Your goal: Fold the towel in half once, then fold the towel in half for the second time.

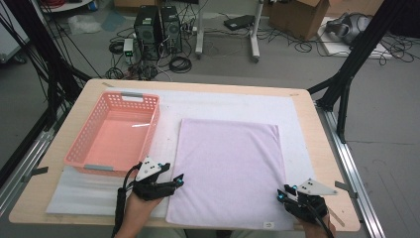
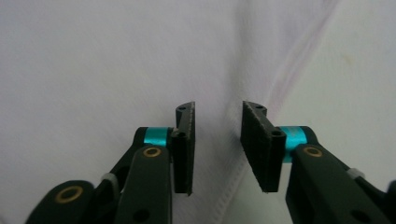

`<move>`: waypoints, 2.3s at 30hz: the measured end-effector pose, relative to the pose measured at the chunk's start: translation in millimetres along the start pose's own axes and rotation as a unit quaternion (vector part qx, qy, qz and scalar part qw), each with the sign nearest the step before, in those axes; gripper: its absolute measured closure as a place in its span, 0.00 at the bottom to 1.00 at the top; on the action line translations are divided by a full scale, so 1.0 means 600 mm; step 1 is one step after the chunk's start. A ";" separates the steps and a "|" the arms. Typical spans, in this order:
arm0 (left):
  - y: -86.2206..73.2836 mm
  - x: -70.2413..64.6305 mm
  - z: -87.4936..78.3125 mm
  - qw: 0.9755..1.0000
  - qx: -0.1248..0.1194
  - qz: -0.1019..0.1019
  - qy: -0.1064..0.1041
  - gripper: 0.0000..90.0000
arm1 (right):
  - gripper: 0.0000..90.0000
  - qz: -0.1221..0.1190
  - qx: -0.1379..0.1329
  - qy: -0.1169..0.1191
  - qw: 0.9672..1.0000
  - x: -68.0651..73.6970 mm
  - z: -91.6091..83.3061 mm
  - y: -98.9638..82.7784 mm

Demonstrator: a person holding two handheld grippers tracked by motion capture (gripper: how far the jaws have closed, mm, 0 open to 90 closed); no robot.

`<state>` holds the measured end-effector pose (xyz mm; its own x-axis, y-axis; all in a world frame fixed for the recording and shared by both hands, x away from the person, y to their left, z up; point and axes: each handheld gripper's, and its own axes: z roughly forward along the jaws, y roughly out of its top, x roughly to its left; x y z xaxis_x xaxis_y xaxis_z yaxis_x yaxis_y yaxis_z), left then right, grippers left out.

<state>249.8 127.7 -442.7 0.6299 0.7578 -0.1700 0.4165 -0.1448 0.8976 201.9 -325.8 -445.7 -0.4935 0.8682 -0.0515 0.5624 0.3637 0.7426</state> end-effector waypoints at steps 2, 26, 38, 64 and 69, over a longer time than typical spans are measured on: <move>0.003 0.003 -0.005 1.000 -0.019 -0.010 -0.009 0.32 | 0.73 0.031 0.001 0.002 1.000 -0.011 -0.006 -0.004; 0.005 0.009 -0.009 0.999 -0.038 -0.019 -0.031 0.19 | 0.62 0.138 -0.039 -0.071 0.987 -0.103 0.047 0.042; 0.010 0.010 -0.012 0.998 -0.043 -0.018 -0.043 0.19 | 0.19 0.064 -0.109 0.010 0.992 -0.059 -0.019 0.045; 0.044 0.026 0.024 0.997 -0.036 -0.019 -0.070 0.19 | 0.19 0.070 -0.111 0.027 0.991 -0.073 -0.001 0.046; 0.073 0.044 0.056 0.996 -0.044 -0.032 -0.077 0.18 | 0.18 0.071 -0.102 0.031 0.992 -0.090 0.017 0.060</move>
<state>306.6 120.2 -421.3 0.6997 0.6565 -0.2819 0.4036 -0.0376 0.9142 255.3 -356.0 -423.0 -0.4628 0.8808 0.1000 0.4863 0.1579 0.8594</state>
